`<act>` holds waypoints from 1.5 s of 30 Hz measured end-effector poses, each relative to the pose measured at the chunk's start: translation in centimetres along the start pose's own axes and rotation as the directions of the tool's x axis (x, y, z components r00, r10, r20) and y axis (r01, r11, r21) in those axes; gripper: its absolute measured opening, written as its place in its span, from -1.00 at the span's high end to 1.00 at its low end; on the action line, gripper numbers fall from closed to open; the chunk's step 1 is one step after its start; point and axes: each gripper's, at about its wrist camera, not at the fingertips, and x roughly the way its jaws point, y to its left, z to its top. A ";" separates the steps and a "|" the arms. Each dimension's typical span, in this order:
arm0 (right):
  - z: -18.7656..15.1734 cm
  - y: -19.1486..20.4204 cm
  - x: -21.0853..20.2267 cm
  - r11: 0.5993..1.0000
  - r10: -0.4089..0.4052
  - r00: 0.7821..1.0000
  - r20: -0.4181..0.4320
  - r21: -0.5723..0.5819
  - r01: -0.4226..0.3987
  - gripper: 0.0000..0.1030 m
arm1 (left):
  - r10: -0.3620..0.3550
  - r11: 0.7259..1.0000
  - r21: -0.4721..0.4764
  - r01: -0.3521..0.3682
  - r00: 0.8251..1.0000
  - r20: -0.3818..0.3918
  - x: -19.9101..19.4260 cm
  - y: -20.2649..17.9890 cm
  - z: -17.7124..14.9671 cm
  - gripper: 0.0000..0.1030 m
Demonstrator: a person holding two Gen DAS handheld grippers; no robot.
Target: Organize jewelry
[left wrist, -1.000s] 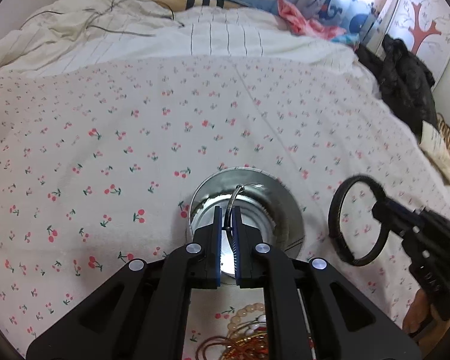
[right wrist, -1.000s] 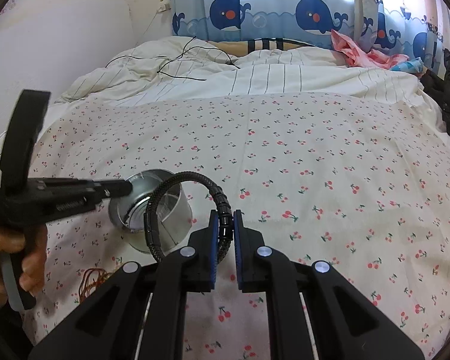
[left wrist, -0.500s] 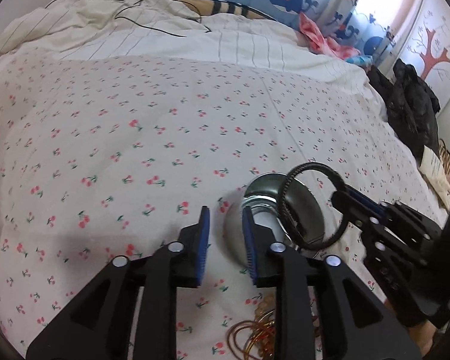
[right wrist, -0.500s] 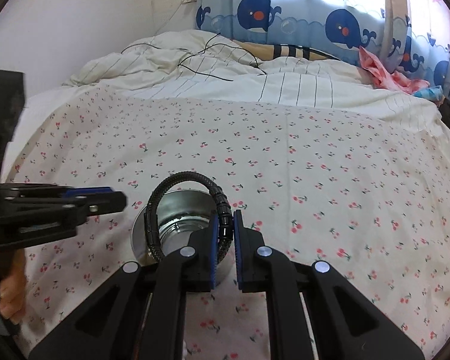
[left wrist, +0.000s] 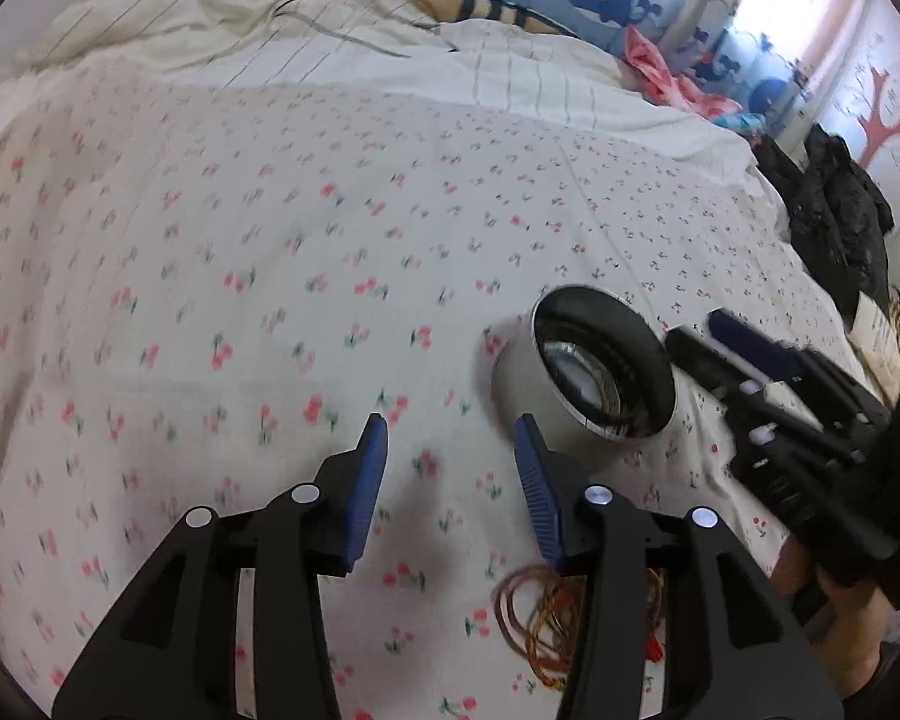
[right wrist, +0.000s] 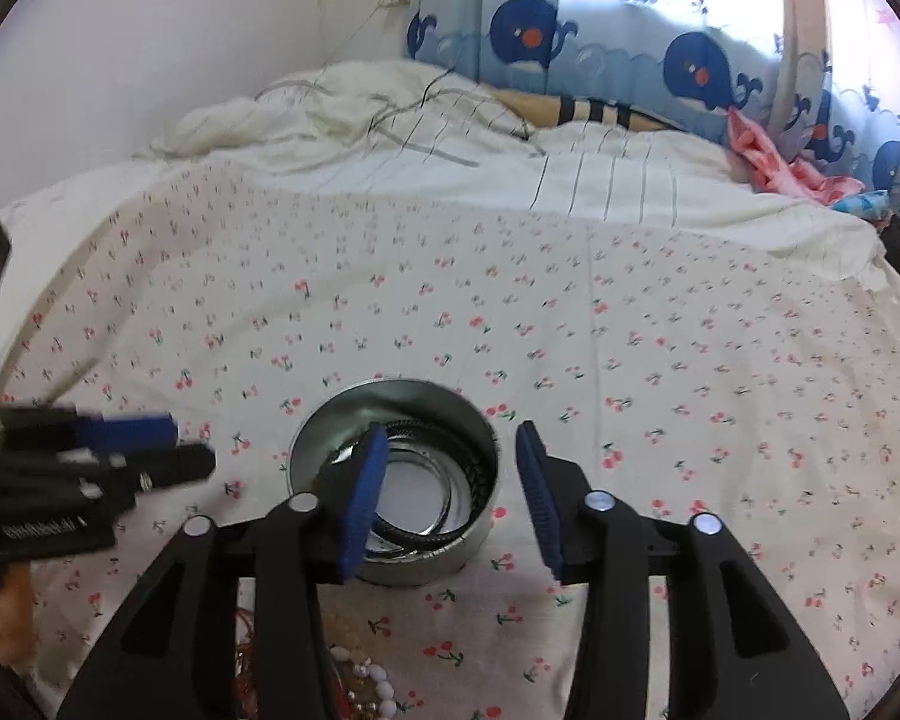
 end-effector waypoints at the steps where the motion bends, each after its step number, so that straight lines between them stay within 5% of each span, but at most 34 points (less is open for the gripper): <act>1: 0.0 -0.1 -0.4 1.000 -0.003 1.000 0.006 0.004 0.003 0.09 | 0.002 1.000 -0.011 -0.001 1.000 0.004 -0.2 0.1 -0.3 0.18; 7: -1.5 -0.3 -2.2 0.999 0.004 1.000 0.015 0.037 -0.004 -0.02 | -0.022 0.996 -0.085 0.023 1.000 0.005 -1.4 -0.2 -2.8 -0.01; 12: -3.6 0.5 -2.0 0.996 -0.084 0.995 -0.044 -0.031 0.083 -0.26 | 0.071 0.997 0.008 -0.072 0.997 0.008 -1.0 -1.5 -3.3 -0.33; 16: -5.6 -1.2 -0.4 0.990 -0.139 0.980 -0.140 -0.005 0.140 -0.28 | 0.209 0.977 -0.050 -0.208 0.978 0.018 1.3 0.9 -3.3 -0.47; 20: -6.6 -3.2 -0.1 0.985 -0.156 0.971 -0.179 0.041 0.166 -0.32 | 0.239 0.964 -0.127 -0.232 0.970 0.045 2.9 3.0 -3.4 -0.50; 24: -7.5 -4.6 -0.1 0.977 -0.181 0.962 -0.204 0.074 0.200 -0.49 | 0.225 0.969 -0.109 -0.222 0.974 0.014 4.6 3.0 -3.6 -0.85; 30: -8.6 -5.7 1.7 0.967 -0.195 0.938 -0.285 0.104 0.233 -0.85 | 0.273 0.960 -0.061 -0.273 0.962 -0.010 5.6 2.3 -3.5 -0.86; 45: -9.1 -5.3 1.7 0.963 -0.218 0.937 -0.274 0.099 0.252 -0.85 | 0.281 0.958 -0.053 -0.281 0.960 -0.014 5.8 2.2 -3.6 -0.86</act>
